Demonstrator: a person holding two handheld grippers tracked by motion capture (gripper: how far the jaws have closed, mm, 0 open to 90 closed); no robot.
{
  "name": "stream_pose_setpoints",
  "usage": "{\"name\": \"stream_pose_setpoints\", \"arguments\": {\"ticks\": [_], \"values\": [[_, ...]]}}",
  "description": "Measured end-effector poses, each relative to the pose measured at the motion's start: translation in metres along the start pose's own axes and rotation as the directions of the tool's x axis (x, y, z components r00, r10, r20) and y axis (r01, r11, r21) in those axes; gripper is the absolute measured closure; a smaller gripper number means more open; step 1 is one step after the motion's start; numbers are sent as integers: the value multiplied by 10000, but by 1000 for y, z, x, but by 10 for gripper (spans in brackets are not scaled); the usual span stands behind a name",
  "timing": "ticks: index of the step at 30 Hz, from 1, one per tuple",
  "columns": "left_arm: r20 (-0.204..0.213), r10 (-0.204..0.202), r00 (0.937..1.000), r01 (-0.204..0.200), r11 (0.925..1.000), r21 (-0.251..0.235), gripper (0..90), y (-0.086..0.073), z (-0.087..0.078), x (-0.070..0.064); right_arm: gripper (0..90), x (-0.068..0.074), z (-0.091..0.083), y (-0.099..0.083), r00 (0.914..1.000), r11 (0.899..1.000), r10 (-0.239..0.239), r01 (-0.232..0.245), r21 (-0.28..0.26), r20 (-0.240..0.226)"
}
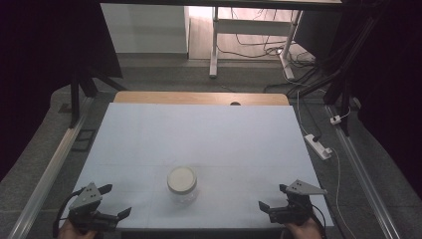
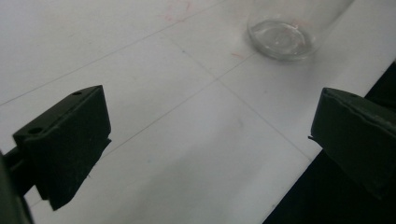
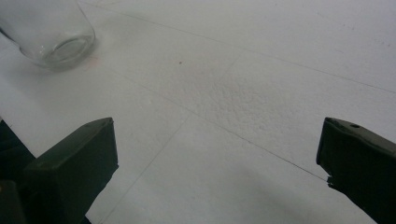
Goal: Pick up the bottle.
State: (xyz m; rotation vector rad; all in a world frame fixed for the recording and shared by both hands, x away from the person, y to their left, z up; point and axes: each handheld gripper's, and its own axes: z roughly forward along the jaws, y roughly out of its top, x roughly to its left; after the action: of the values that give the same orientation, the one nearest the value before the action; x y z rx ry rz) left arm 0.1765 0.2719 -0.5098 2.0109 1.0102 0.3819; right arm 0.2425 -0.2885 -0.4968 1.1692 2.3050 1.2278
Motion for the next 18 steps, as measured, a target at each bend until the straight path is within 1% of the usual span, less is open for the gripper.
{"name": "stream_pose_setpoints", "arguments": {"ticks": [6,9,12,15,18], "values": [[226,465,9987,-463,9989,-65,0,5,6,-4,0,0,0,0,10000,10000,-19,19,8,-13],[321,682,9972,-673,9973,-307,0,6,9,-6,0,0,0,0,10000,10000,-20,20,8,-22],[416,822,9957,-801,9956,-496,0,9,12,-8,0,0,0,0,10000,10000,-13,14,13,-25],[480,870,9951,-843,9949,-558,0,13,15,-10,0,0,0,0,10000,10000,-4,4,23,-28],[728,903,9933,-854,9940,-683,0,16,20,-13,0,0,0,0,10000,10000,14,-14,24,-19]]}}
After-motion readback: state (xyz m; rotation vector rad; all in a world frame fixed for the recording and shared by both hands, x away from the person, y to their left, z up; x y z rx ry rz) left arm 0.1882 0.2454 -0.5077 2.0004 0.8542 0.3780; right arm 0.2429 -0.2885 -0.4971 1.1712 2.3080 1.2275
